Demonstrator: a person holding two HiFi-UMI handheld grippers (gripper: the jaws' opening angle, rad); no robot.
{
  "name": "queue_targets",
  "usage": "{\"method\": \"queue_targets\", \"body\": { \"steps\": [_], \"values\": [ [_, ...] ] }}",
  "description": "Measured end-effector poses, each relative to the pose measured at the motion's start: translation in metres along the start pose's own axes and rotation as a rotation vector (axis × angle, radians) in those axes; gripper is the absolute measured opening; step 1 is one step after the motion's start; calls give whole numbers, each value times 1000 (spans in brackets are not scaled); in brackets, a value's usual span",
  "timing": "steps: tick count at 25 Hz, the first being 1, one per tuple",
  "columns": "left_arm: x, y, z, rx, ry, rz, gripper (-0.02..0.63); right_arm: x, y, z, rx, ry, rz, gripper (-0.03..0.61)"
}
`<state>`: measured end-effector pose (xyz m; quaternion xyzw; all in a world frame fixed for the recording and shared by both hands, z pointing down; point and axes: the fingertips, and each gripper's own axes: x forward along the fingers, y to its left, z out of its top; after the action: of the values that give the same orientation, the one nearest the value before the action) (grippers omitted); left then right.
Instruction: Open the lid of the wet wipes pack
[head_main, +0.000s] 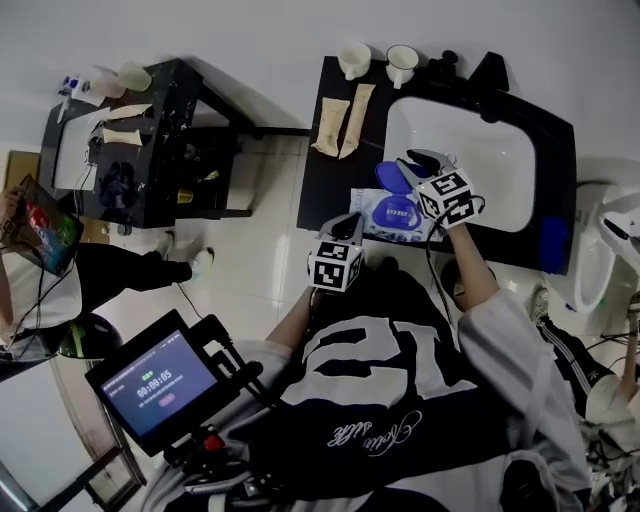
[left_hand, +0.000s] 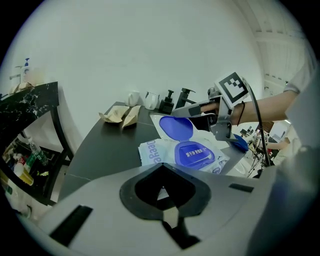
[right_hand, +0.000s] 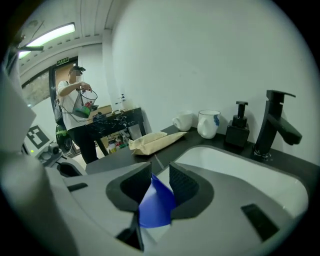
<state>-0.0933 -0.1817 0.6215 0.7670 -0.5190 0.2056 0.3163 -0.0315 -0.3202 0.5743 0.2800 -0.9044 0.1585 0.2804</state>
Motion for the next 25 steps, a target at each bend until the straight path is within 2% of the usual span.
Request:
{"method": "queue_targets", "body": {
  "steps": [4, 7, 13, 21, 25],
  "values": [
    [-1, 0, 0, 2, 3, -2, -2, 19, -10, -15, 25, 72, -8, 110],
    [-1, 0, -2, 4, 9, -2, -2, 23, -11, -19, 35, 82, -9, 110],
    [-6, -4, 0, 2, 10, -14, -2, -8, -4, 4, 108, -44, -10, 110],
    [-18, -8, 5, 31, -13, -10, -2, -63, 33, 22, 174, -193, -6, 109],
    [-22, -4, 21, 26, -62, 6, -2, -82, 48, 23, 231, -259, 4, 103]
  ]
}}
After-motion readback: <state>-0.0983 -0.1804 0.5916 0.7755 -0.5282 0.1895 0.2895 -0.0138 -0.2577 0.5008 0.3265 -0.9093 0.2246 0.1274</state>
